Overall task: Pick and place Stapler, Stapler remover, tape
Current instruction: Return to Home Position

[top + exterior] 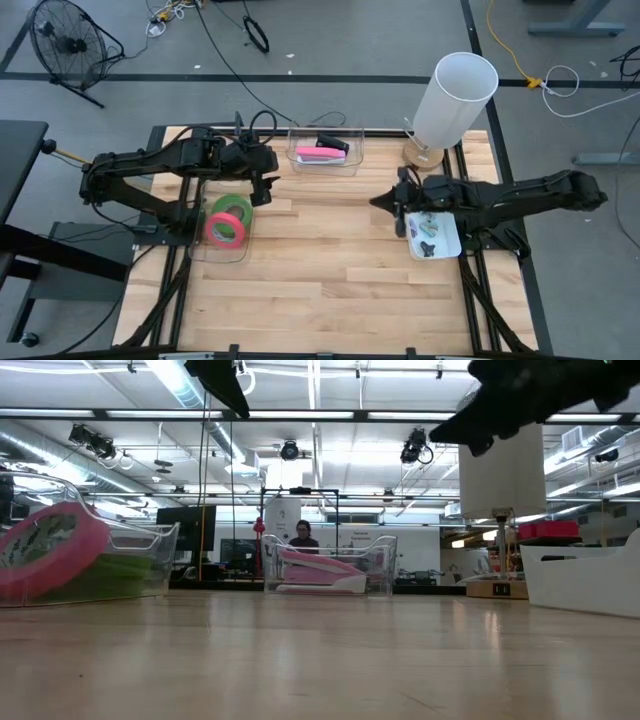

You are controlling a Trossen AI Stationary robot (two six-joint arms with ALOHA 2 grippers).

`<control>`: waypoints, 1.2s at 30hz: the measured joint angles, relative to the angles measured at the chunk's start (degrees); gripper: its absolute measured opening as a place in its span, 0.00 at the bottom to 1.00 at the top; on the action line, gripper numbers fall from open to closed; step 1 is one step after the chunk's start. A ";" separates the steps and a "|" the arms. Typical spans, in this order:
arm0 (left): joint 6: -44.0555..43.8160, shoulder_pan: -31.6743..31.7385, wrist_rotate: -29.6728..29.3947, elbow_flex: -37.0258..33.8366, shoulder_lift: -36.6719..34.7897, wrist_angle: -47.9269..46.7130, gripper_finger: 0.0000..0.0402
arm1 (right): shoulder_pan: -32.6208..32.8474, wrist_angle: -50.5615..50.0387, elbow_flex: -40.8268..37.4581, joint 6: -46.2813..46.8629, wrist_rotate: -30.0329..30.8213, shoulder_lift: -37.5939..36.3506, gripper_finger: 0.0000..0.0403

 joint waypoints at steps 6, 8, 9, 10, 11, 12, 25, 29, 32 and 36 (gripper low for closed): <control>-0.02 0.00 0.02 0.00 0.02 0.11 0.55 | -1.28 5.04 -8.28 -0.92 -8.81 -6.02 0.01; 0.01 0.00 0.00 0.00 0.02 0.11 0.55 | -1.48 5.23 -10.11 -0.94 -9.14 -8.26 0.01; 0.00 0.00 0.00 0.00 0.02 0.11 0.55 | -1.58 5.36 -11.02 -1.01 -9.14 -9.44 0.01; -0.01 0.00 0.00 0.00 0.02 0.12 0.55 | -1.68 5.47 -11.96 -1.18 -9.14 -10.77 0.00; 0.00 0.00 0.00 0.00 0.02 0.13 0.55 | -1.82 5.51 -12.84 -1.38 -9.14 -12.10 0.00; 0.00 0.00 0.00 0.00 0.02 0.13 0.55 | -1.94 5.58 -13.57 -1.42 -9.16 -13.48 0.00; 0.00 0.00 0.00 0.00 0.02 0.34 0.55 | -5.77 9.42 -25.43 -0.57 -18.64 -28.17 0.00; 0.00 0.00 0.00 0.00 0.02 0.35 0.55 | -6.26 9.32 -27.61 -0.47 -18.60 -32.26 0.00; 0.02 0.00 0.00 0.00 0.02 0.33 0.55 | -6.26 9.56 -28.85 -0.47 -18.55 -35.28 0.00; 0.01 0.00 0.00 0.00 0.02 0.34 0.55 | -6.26 6.76 -29.70 0.15 -18.47 -39.29 0.00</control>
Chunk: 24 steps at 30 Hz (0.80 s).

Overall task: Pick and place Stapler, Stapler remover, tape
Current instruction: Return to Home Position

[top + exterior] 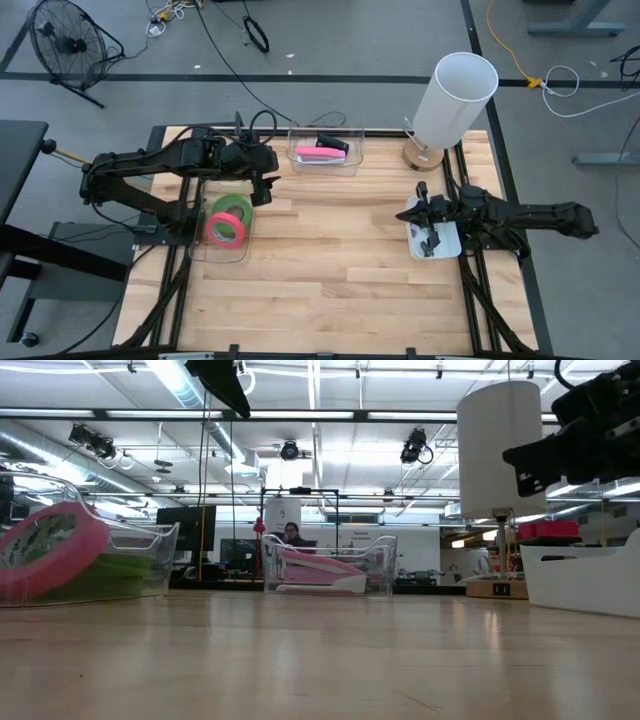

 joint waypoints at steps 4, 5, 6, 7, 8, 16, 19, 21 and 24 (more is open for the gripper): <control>0.00 -0.01 0.01 0.00 0.00 0.00 0.55 | 0.02 -1.34 0.00 0.00 0.03 -3.85 0.00; -0.01 0.00 0.01 0.00 0.00 0.01 0.55 | 0.02 -2.08 0.00 -0.12 0.29 -4.78 0.00; -0.01 0.00 0.00 0.00 0.00 0.01 0.55 | 0.04 -2.79 0.00 -0.20 0.46 -5.73 0.00; -0.01 0.00 0.01 0.00 0.00 0.01 0.55 | 0.04 -3.57 0.00 -0.21 0.53 -6.65 0.00; 0.01 0.00 0.00 0.00 0.00 -0.01 0.55 | 0.04 -4.50 0.00 -0.20 0.54 -7.61 0.00; -0.01 0.00 0.00 0.00 0.00 0.00 0.55 | 0.64 -6.09 0.04 0.87 0.54 -12.33 0.00; -0.01 -0.01 0.01 0.00 0.00 0.01 0.55 | 2.08 -6.18 0.04 1.10 0.56 -12.31 0.00; -0.01 -0.02 0.00 0.00 0.00 0.01 0.55 | 3.16 -6.14 0.04 1.14 0.66 -12.31 0.00; -0.01 -0.02 0.01 0.00 0.00 0.01 0.55 | 4.50 -6.54 0.04 1.33 2.80 -12.31 0.00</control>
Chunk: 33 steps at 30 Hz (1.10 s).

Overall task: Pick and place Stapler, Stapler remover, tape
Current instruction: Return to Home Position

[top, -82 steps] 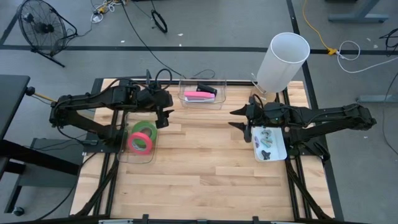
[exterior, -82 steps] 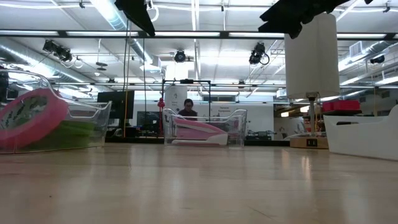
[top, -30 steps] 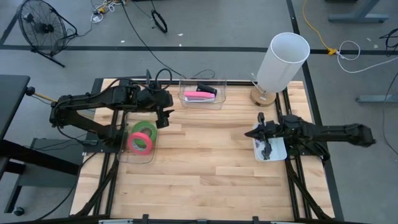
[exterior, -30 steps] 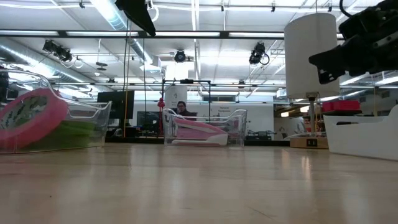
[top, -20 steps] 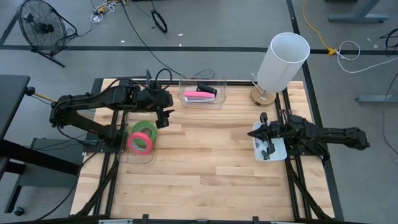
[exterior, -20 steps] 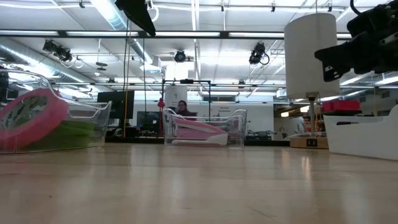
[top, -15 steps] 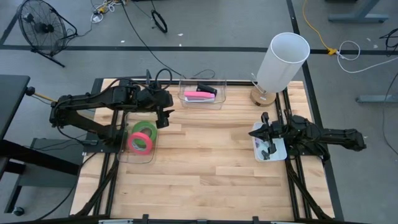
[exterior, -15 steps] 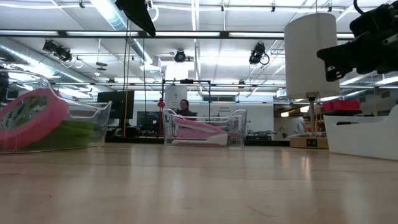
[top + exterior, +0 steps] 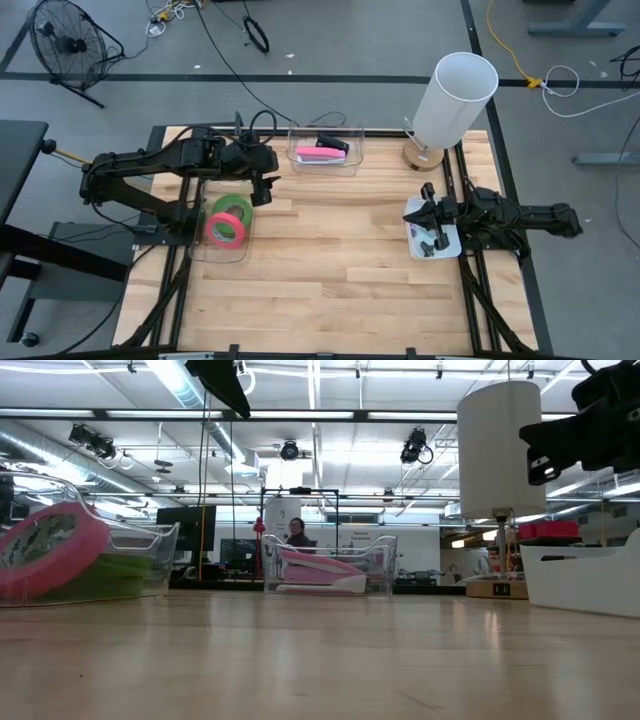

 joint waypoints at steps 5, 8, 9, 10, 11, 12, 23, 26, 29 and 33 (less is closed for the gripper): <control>0.00 0.00 -0.01 0.00 -0.02 0.01 0.55 | 0.57 -0.56 0.00 0.22 3.73 0.00 0.00; 0.00 0.01 0.00 0.00 -0.02 0.01 0.55 | 0.57 -0.57 0.00 0.24 3.73 0.00 0.00; 0.00 0.00 0.01 0.00 -0.02 0.02 0.55 | 0.57 -0.57 0.00 0.24 3.73 0.00 0.00; 0.00 0.00 -0.01 0.00 -0.02 0.00 0.55 | 0.57 -0.57 0.00 0.24 3.72 0.00 0.01; 0.00 0.00 -0.01 0.00 -0.02 0.00 0.55 | 0.57 -0.57 0.00 0.26 3.73 0.01 0.01; 0.00 0.01 0.00 0.00 -0.02 0.02 0.55 | 0.57 -0.57 0.00 0.28 3.73 0.04 0.02; 0.00 0.01 -0.01 0.00 -0.04 0.01 0.55 | 0.57 -0.55 0.02 0.38 3.77 0.17 0.05; 0.00 0.02 -0.01 0.00 -0.07 0.02 0.55 | 0.57 -0.55 0.00 0.37 3.77 0.17 0.06; 0.00 0.02 -0.01 0.00 -0.05 0.00 0.55 | 0.57 -0.55 0.00 0.37 3.77 0.17 0.06; 0.00 0.02 0.01 0.00 -0.07 0.02 0.55 | 0.57 -0.55 0.00 0.35 3.77 0.17 0.06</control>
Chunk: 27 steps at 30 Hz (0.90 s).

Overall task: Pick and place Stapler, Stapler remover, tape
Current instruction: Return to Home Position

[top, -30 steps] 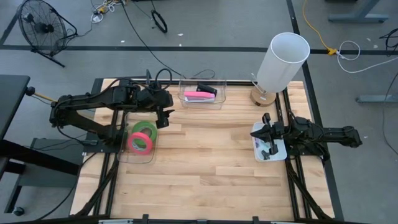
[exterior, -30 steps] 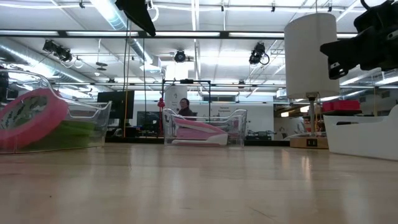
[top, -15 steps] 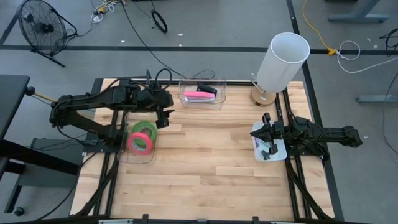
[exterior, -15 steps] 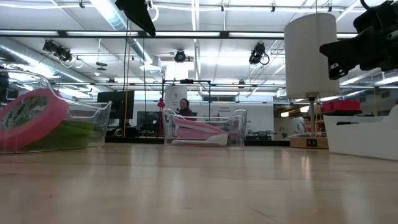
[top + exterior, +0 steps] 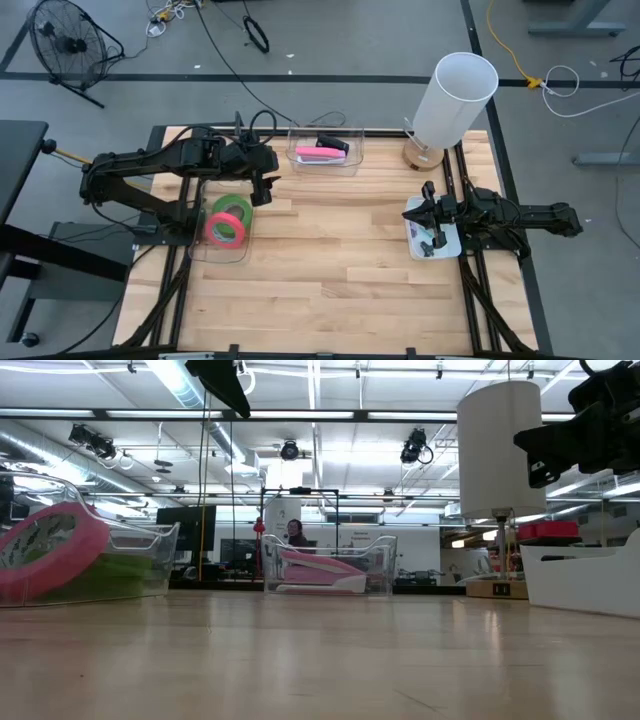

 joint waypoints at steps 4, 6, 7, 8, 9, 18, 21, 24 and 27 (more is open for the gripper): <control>0.00 0.00 -0.01 0.00 0.00 -0.02 0.55 | 0.00 0.00 0.01 -0.13 -0.01 0.00 0.06; 0.00 -0.01 -0.02 0.00 0.00 -0.01 0.55 | 0.00 0.00 0.02 -0.13 0.00 0.00 0.06; 0.00 -0.02 -0.02 0.00 0.00 0.00 0.55 | 0.00 0.00 0.01 -0.13 0.00 0.00 0.06; 0.00 -0.01 -0.02 0.00 0.01 -0.02 0.55 | 0.00 0.00 0.00 -0.13 0.00 0.00 0.06; 0.00 0.00 0.00 0.00 0.00 0.00 0.55 | 0.00 0.00 0.02 -0.11 0.00 0.00 0.06; 0.02 -0.02 -0.02 0.00 0.00 0.28 0.55 | 0.00 0.00 0.02 -0.09 0.00 0.00 0.06; -0.64 -0.02 -0.02 -0.02 0.01 0.74 0.55 | 0.00 0.00 0.02 -0.09 0.00 0.00 0.06; -3.21 -0.02 0.35 -0.02 -0.13 2.84 0.55 | 0.00 0.00 0.02 -0.08 0.00 0.00 0.06; -6.21 -0.02 1.64 -0.02 -0.17 8.17 0.55 | 0.00 0.00 0.02 -0.01 0.00 0.00 0.06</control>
